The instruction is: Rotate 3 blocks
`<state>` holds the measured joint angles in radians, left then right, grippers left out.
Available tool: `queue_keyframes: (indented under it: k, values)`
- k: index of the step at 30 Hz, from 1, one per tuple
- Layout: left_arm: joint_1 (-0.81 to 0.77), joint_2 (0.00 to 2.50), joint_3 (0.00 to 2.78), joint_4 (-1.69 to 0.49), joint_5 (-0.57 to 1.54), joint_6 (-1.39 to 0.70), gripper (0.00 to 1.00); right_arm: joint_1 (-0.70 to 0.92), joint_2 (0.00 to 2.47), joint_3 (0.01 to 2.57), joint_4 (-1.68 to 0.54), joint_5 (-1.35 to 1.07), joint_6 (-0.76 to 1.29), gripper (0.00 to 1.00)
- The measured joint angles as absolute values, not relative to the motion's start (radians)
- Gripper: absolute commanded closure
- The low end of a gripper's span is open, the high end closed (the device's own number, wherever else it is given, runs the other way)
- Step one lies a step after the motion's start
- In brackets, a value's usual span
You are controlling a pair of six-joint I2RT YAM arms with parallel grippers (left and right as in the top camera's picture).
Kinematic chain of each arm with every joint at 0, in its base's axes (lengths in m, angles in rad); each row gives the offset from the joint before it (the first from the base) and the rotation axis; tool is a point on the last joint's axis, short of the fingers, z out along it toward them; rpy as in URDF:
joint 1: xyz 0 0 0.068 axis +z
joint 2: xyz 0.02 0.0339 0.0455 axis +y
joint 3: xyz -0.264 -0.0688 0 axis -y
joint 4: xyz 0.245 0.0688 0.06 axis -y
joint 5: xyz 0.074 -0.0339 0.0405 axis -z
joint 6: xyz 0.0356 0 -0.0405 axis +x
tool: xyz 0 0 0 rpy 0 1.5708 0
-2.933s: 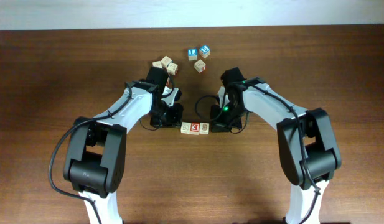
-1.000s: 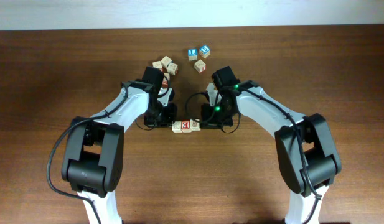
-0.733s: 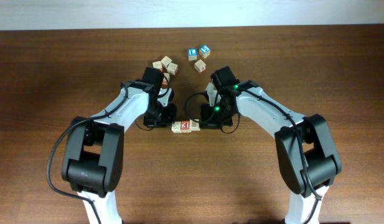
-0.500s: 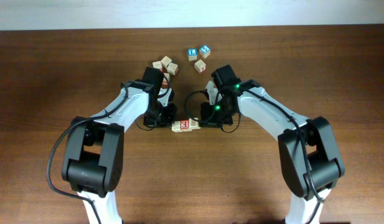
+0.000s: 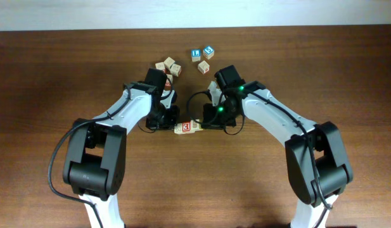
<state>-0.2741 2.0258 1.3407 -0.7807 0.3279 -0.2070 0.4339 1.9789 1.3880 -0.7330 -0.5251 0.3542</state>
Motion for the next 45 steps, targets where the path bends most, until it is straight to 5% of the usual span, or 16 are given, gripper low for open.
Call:
queue_keyframes:
  k: [45]
  values:
    - [-0.29, 2.026, 1.339, -0.764, 0.416, -0.207, 1.0, 0.553, 1.93, 1.406, -0.649, -0.601, 0.385, 0.96]
